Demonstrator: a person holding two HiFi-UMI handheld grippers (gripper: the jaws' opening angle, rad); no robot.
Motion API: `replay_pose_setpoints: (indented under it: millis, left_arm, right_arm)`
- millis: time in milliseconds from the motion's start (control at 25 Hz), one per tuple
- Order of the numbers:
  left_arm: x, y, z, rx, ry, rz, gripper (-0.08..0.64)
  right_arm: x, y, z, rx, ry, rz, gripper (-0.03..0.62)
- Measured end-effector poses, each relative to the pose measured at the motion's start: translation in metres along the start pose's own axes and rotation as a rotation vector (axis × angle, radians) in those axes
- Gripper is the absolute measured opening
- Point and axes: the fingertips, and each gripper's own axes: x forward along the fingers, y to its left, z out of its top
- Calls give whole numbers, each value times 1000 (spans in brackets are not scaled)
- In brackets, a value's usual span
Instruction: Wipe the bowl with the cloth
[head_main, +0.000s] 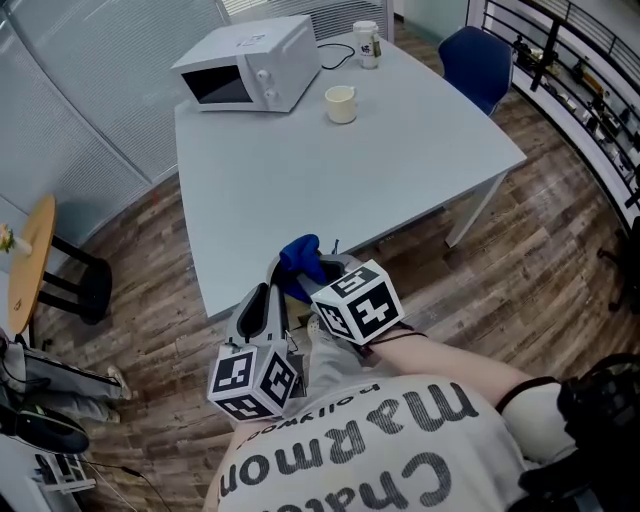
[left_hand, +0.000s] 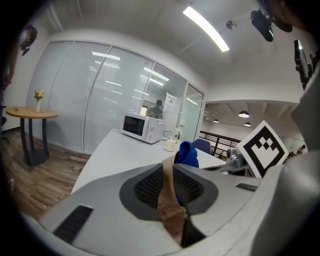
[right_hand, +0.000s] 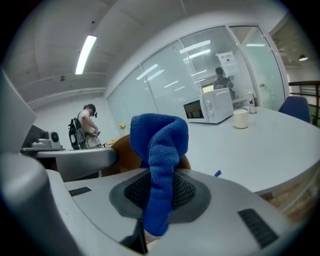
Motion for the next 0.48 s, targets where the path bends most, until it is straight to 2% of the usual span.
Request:
replay_pose_setpoints:
  millis: [200,480]
  left_arm:
    - [-5,20,-5,-73,4,38,69]
    - [17,59,-1,-151,24,45,64]
  right_arm:
    - [-1,-4,2,-19,-10,-52,63]
    - [18,-5,23,64,-48,-81,63]
